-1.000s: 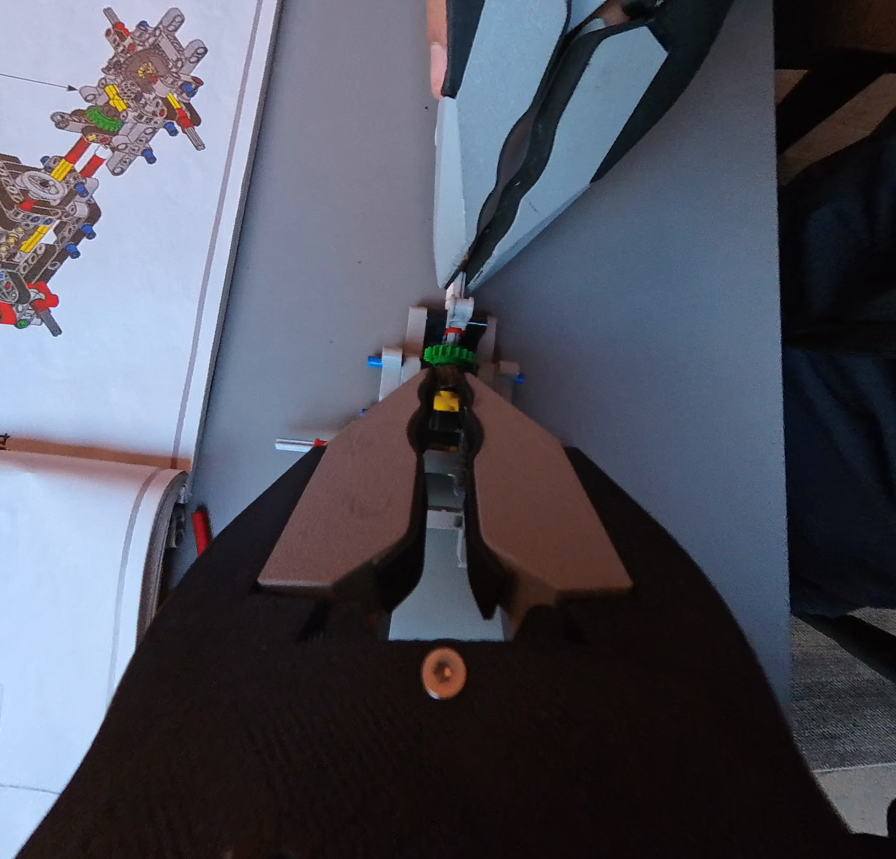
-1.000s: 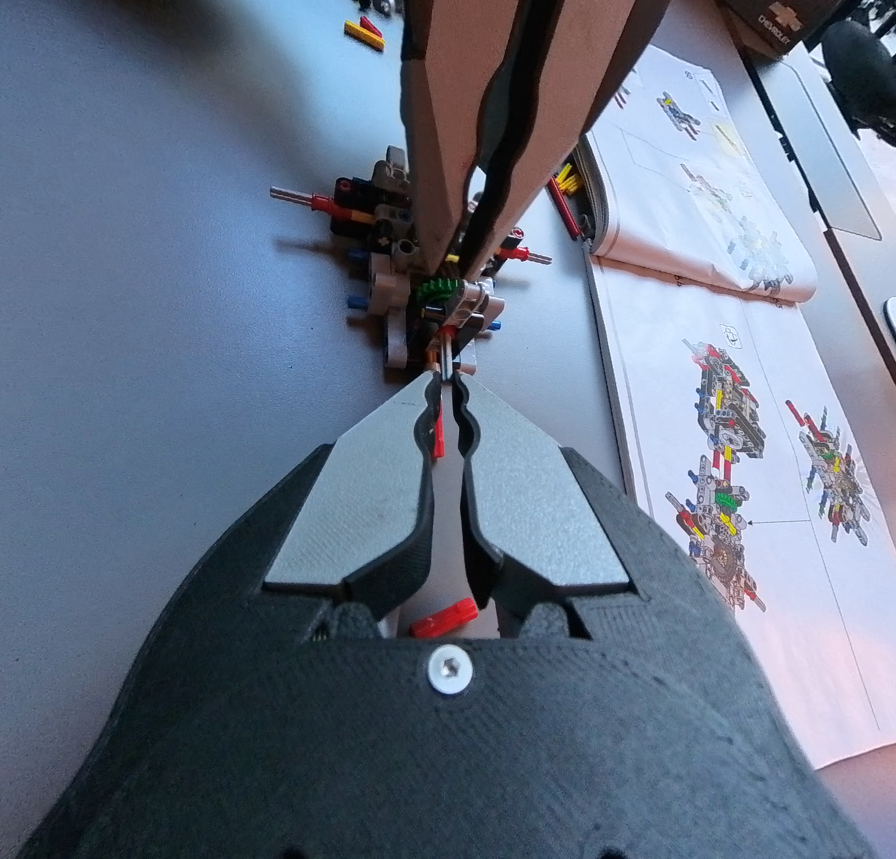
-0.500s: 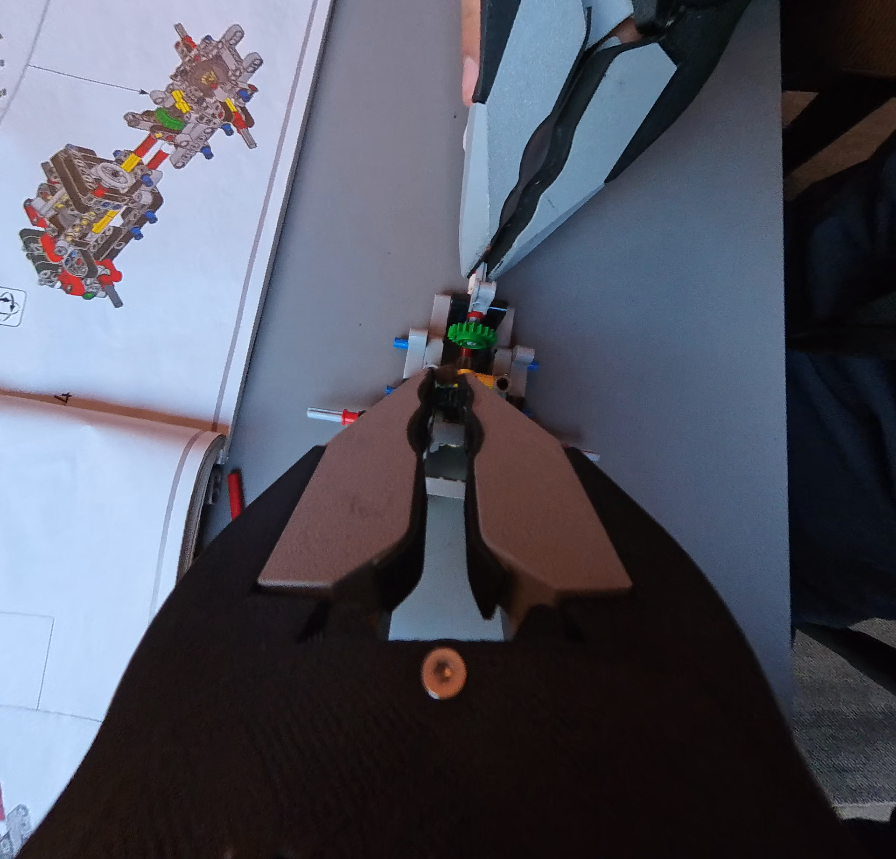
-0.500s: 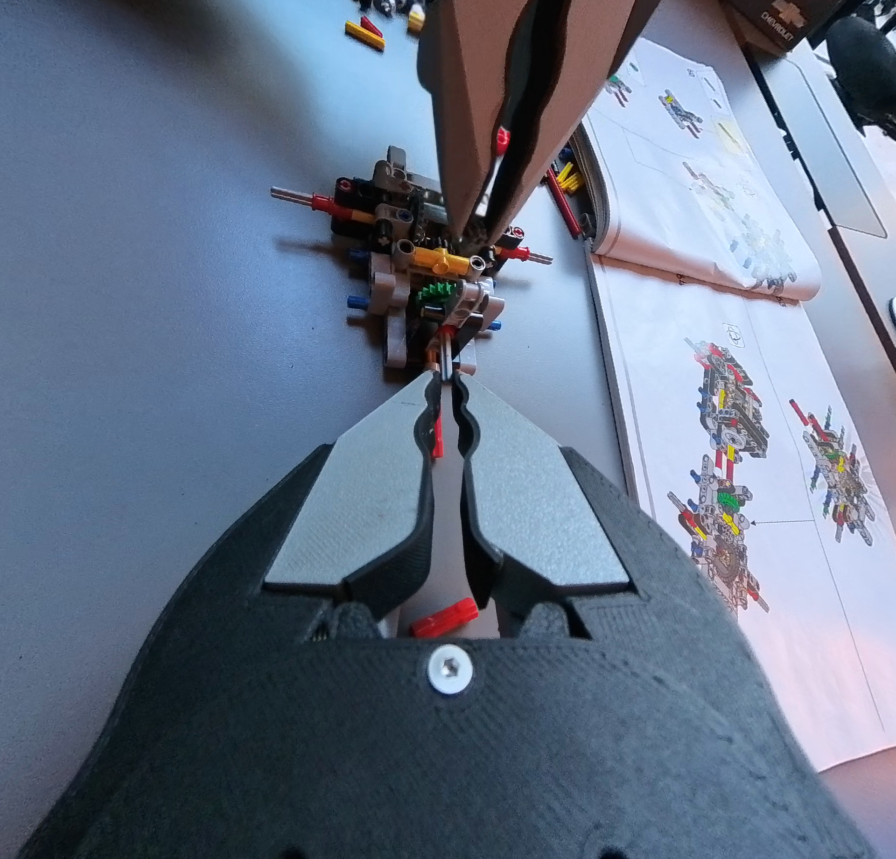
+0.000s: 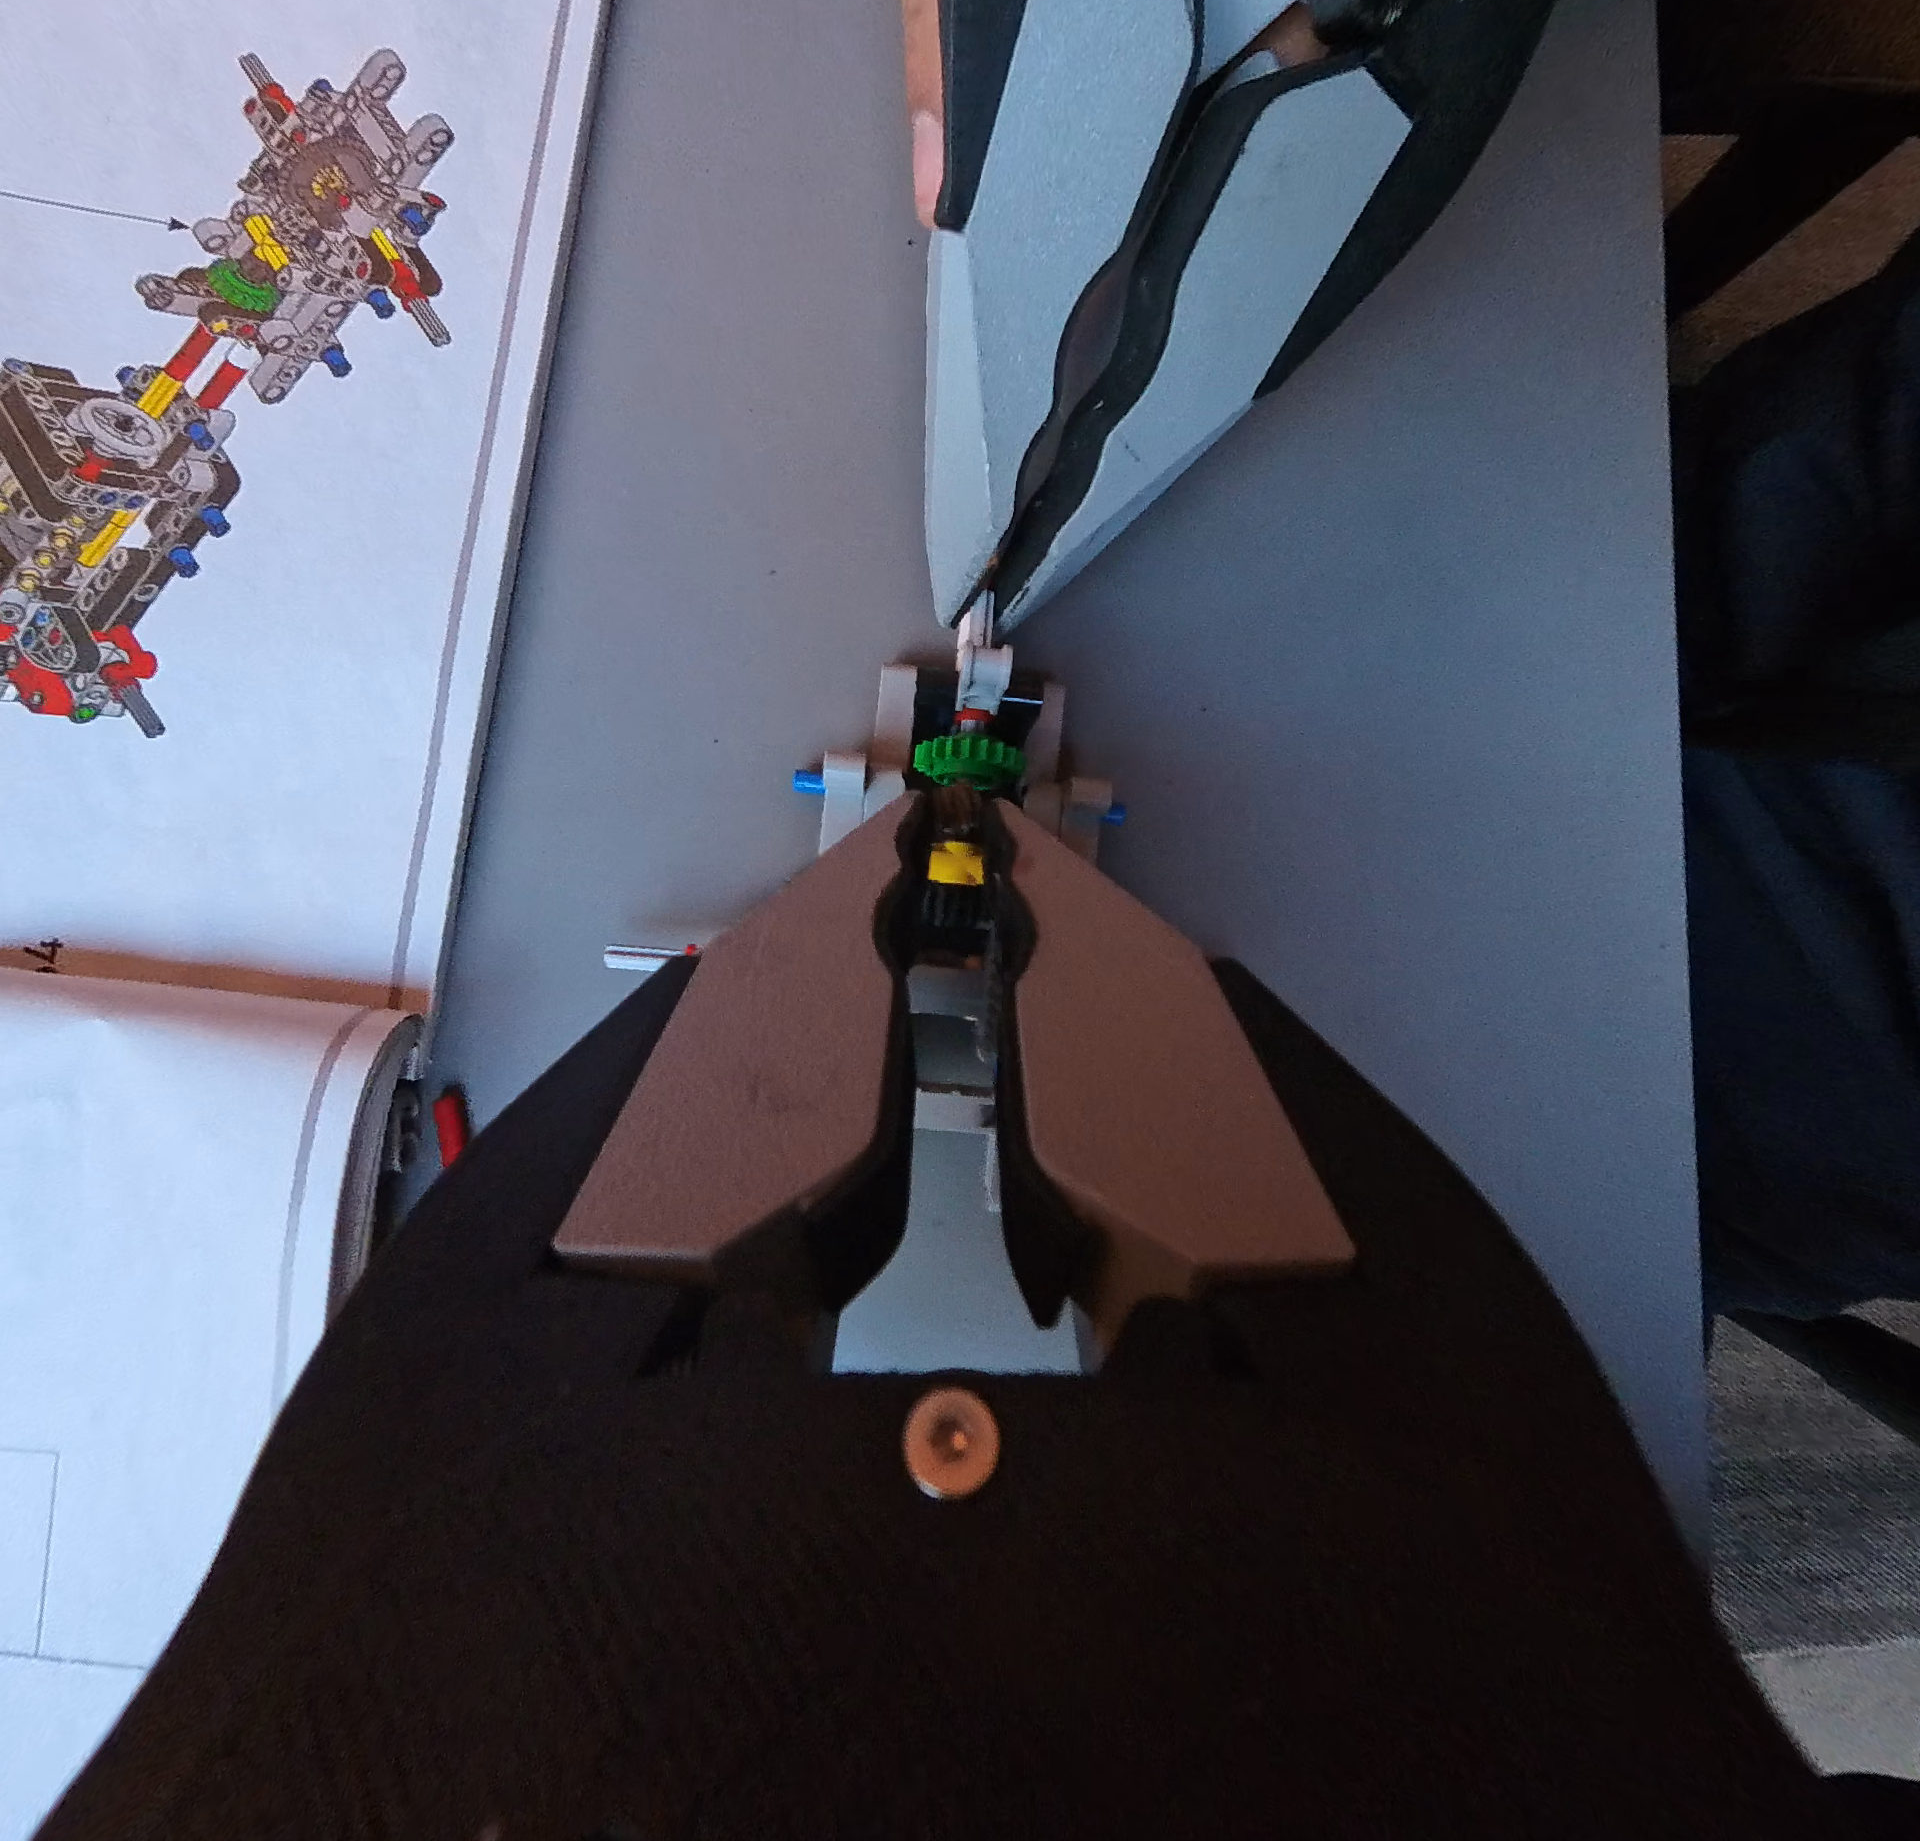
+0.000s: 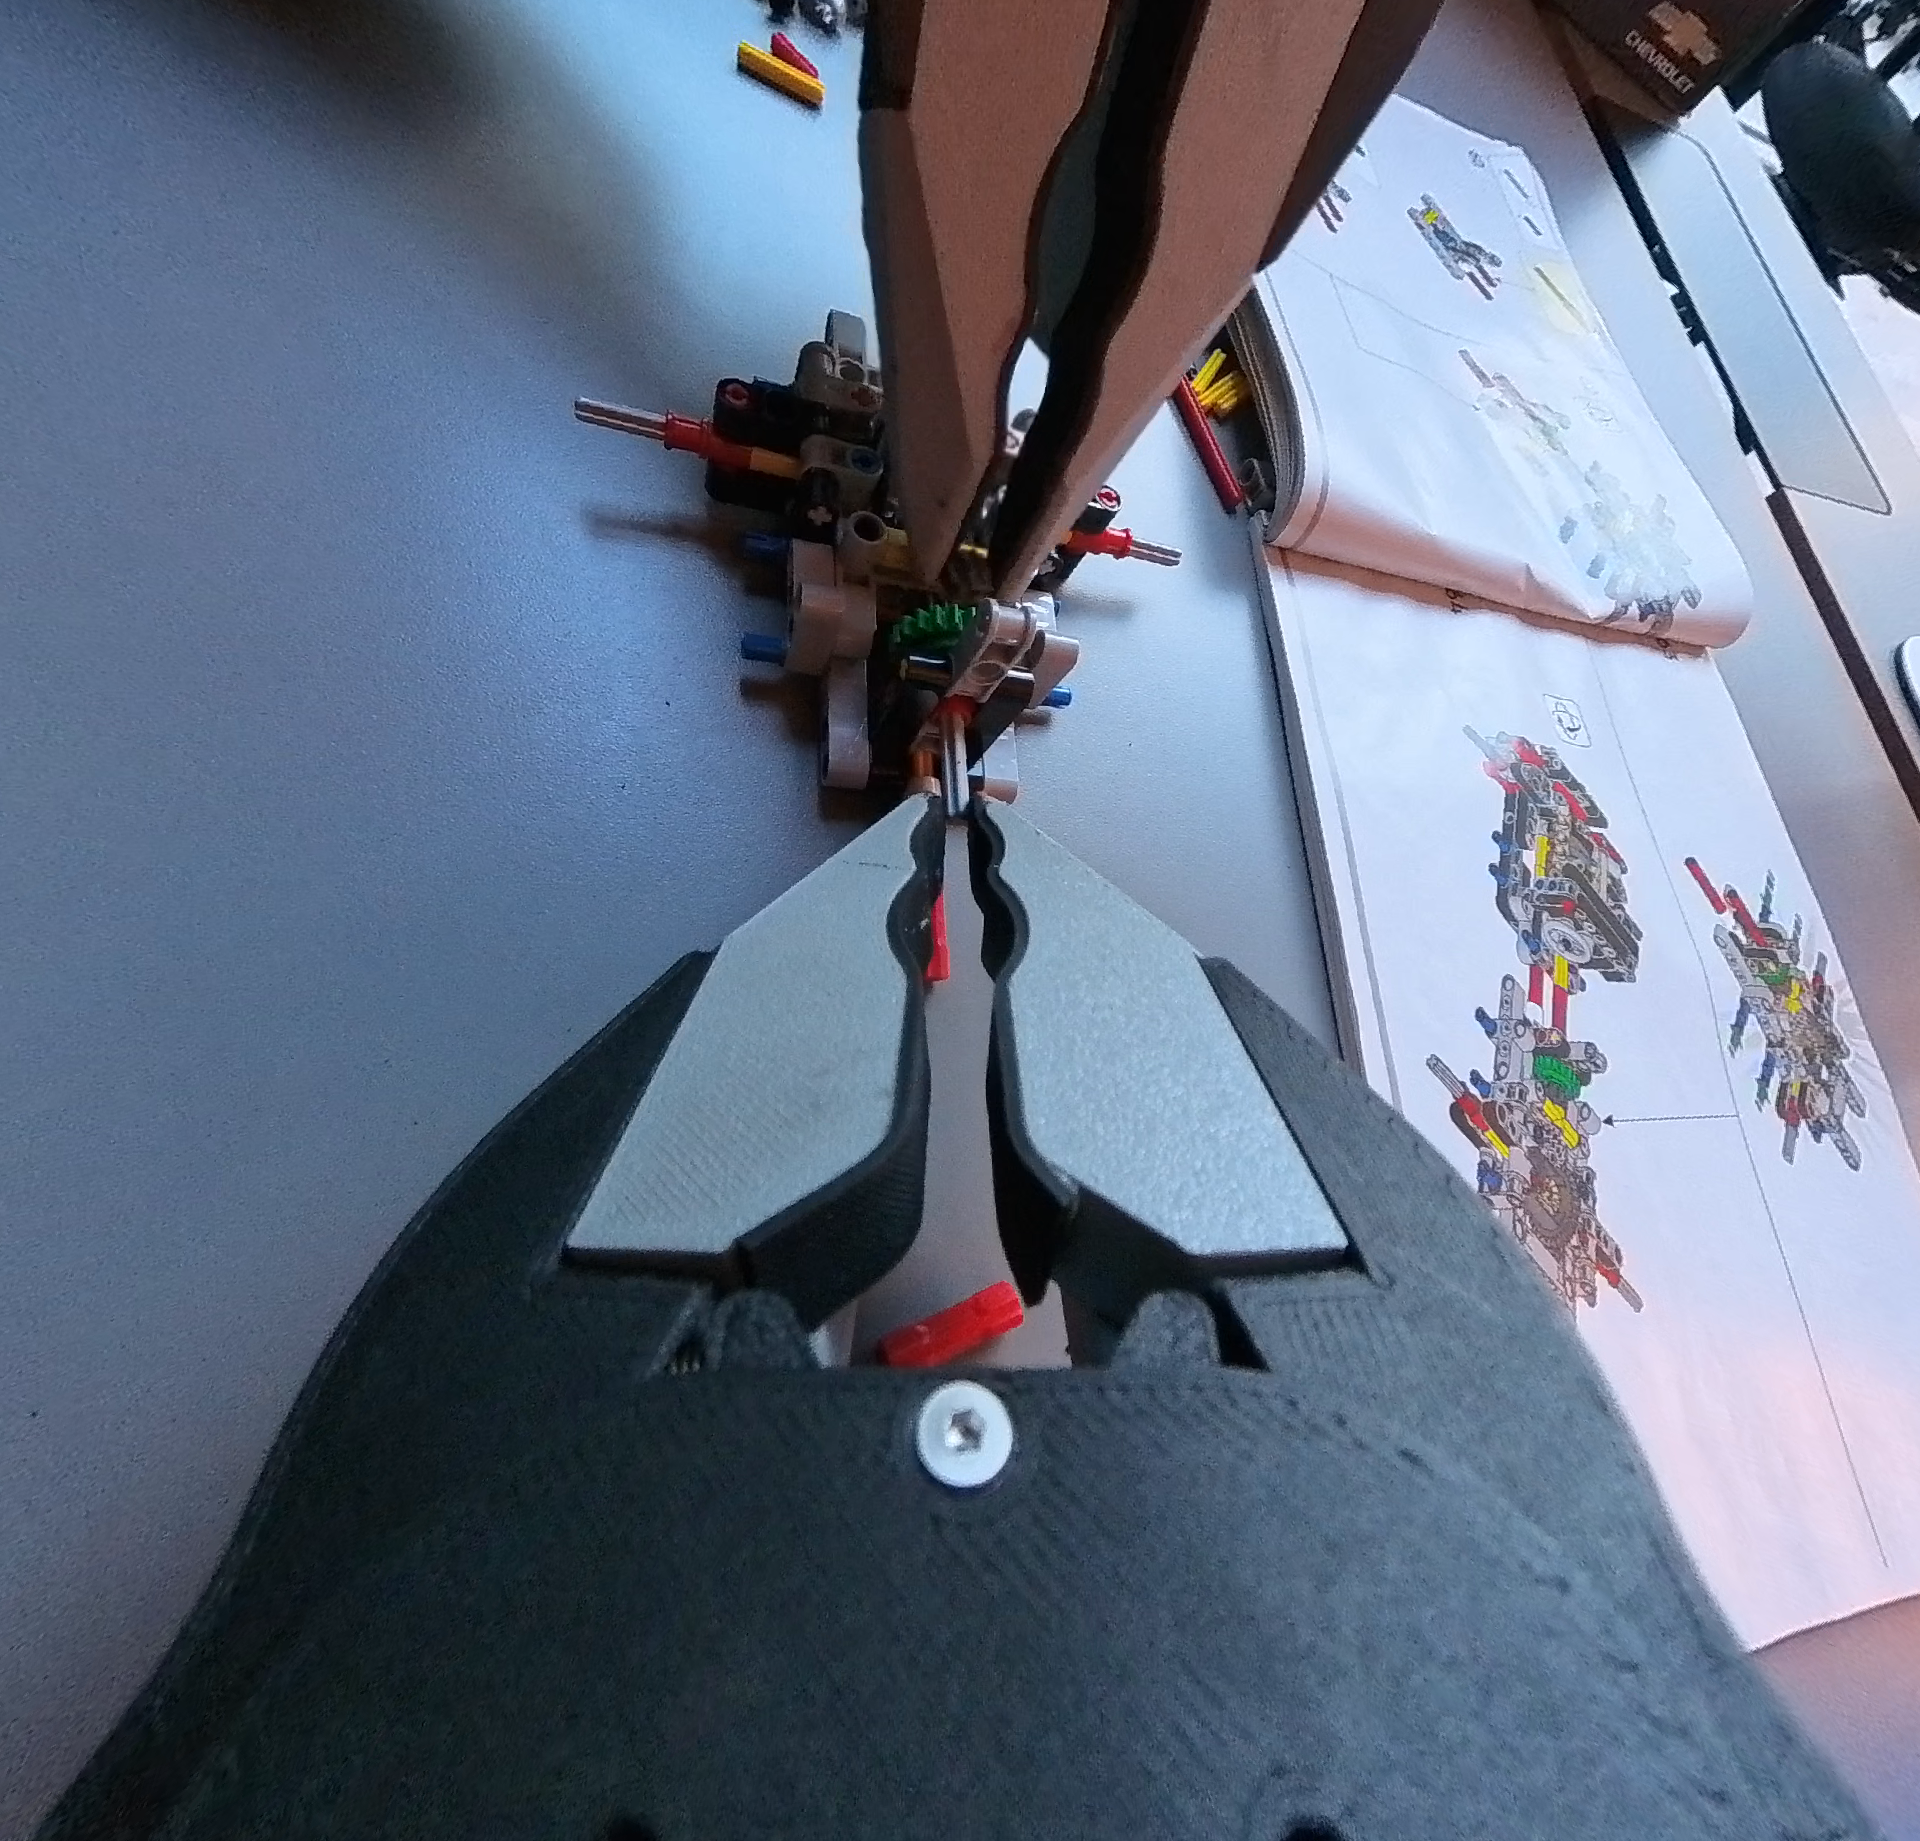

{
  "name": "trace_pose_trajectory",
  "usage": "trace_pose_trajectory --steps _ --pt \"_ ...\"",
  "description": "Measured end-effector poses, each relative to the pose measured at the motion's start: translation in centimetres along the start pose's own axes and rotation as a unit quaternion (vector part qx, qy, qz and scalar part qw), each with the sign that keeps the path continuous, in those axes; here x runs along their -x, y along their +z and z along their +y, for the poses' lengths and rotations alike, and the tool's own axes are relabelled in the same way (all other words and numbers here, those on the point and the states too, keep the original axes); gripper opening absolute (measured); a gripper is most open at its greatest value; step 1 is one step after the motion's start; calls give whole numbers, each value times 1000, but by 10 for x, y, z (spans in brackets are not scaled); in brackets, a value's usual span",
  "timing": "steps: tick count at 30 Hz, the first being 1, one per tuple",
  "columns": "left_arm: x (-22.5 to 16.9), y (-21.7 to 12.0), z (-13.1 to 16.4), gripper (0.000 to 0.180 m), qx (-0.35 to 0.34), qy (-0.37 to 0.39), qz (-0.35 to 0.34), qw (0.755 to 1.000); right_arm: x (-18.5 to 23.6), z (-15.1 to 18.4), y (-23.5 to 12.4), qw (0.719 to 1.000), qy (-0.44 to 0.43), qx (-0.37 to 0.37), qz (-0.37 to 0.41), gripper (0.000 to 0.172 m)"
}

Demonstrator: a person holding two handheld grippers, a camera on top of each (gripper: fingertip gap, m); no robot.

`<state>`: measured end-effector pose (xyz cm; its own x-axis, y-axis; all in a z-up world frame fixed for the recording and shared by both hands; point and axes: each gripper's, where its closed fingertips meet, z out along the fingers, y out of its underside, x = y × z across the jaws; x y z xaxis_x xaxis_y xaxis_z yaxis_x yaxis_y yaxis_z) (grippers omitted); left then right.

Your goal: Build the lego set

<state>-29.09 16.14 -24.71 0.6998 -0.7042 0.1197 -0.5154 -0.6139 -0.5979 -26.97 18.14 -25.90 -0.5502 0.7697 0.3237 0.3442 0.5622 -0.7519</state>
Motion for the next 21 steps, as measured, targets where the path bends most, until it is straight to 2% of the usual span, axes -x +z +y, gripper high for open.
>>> trace_pose_trajectory --steps 21 --pt "3 3 -6 4 -15 -14 11 1000 0 1 0 1000 2 4 -1 1"
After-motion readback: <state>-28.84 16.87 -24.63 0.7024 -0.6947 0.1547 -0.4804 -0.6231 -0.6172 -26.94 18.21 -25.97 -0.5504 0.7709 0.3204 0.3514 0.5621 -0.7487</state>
